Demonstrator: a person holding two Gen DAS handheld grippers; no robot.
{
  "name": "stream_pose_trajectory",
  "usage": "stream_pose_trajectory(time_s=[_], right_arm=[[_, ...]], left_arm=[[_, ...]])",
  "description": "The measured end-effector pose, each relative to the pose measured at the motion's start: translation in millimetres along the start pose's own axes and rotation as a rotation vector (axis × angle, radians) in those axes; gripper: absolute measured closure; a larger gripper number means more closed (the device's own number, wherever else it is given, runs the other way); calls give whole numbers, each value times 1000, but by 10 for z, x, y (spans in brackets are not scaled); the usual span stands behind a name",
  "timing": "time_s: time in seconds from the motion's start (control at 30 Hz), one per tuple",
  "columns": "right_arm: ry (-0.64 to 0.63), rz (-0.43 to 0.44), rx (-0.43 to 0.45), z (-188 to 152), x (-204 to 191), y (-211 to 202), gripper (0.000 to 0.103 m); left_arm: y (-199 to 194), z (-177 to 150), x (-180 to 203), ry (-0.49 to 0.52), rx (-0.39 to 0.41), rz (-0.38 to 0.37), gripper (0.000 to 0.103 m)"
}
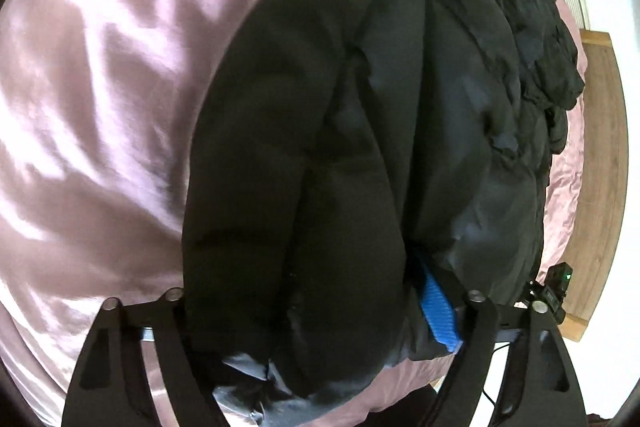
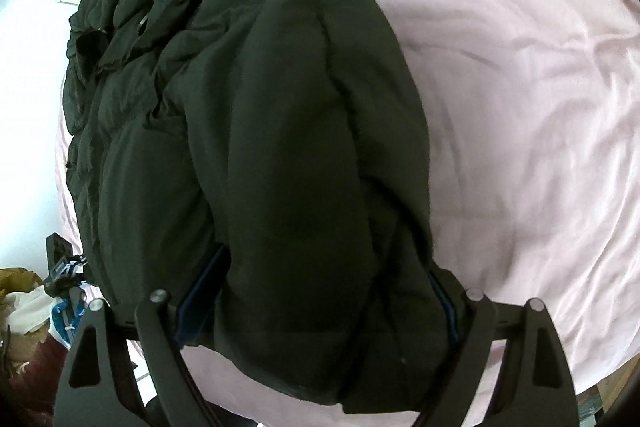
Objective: Fold large clothes
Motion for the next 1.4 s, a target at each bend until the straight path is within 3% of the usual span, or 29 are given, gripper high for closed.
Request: stream_pose_trajectory(time_s=[0.27,0.43,0.53,0.8,0.9,1.27,1.4], right_arm=[[8,25,-16,9,29,117,20],[8,38,-25,-35,95,59,31],[-1,43,-31,-9,132,18,40],[-26,43,-34,-58,41,15,53],[-30,42,-39,-79,29,16,54],[-6,31,-61,-68,46,93,51],[-33,31,-66,-74,3,93,62]], left_arm=[[4,70,126,-16,5,7,29],[41,34,212,-17,10,19,32],[50,40,241,-19,17,26,36],[52,43,306,-16,42,36,55],[56,49,364,-11,49,42,61],[31,53,413,-19,68,39,69],[17,56,445,-10,77,52,77]])
Point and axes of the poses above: each gripper's, at about its wrist camera, not at the fingertips, and y roughly the way its jaws point, x to its right, z to its top, the point moved 8 cm from there along y, roughly the way its jaws point, and after that the axes turned 9 degrees about y, right-handed, at the moved point
